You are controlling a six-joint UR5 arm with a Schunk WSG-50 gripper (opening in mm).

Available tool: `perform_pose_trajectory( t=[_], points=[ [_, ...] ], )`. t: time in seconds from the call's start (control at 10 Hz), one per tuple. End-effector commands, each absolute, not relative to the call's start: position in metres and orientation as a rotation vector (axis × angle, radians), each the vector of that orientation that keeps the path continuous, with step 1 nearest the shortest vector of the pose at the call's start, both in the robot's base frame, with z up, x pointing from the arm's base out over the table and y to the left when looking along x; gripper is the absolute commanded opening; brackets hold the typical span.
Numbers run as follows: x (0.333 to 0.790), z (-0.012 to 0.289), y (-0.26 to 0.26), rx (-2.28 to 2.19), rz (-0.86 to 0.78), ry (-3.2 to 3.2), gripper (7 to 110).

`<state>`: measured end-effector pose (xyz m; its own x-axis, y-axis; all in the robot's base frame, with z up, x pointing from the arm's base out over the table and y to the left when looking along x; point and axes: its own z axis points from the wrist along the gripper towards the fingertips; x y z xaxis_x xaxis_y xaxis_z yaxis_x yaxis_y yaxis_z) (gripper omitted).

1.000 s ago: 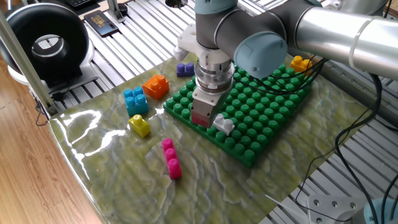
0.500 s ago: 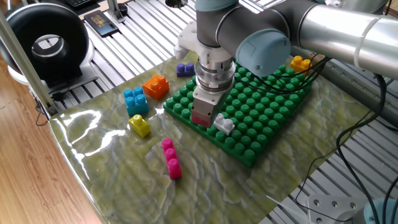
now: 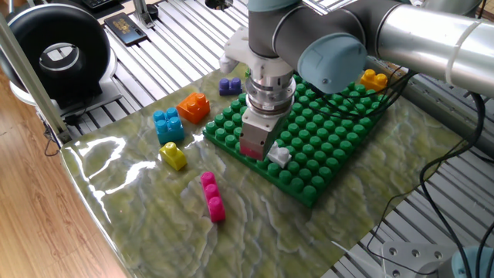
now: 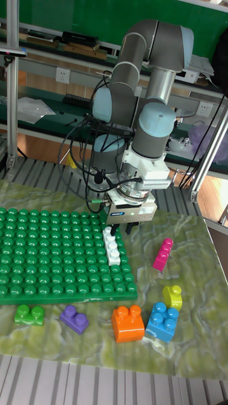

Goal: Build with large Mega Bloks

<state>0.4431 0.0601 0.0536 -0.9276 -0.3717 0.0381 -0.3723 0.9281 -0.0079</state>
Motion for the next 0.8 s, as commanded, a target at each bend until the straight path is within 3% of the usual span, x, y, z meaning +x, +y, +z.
perform_pose_trajectory(
  t=[0.0,0.7],
  points=[
    [0.446,0.050,0.067,0.558,-0.007,-3.059,44],
    [0.447,0.053,0.062,0.546,-0.017,-3.070,44]
  ],
)
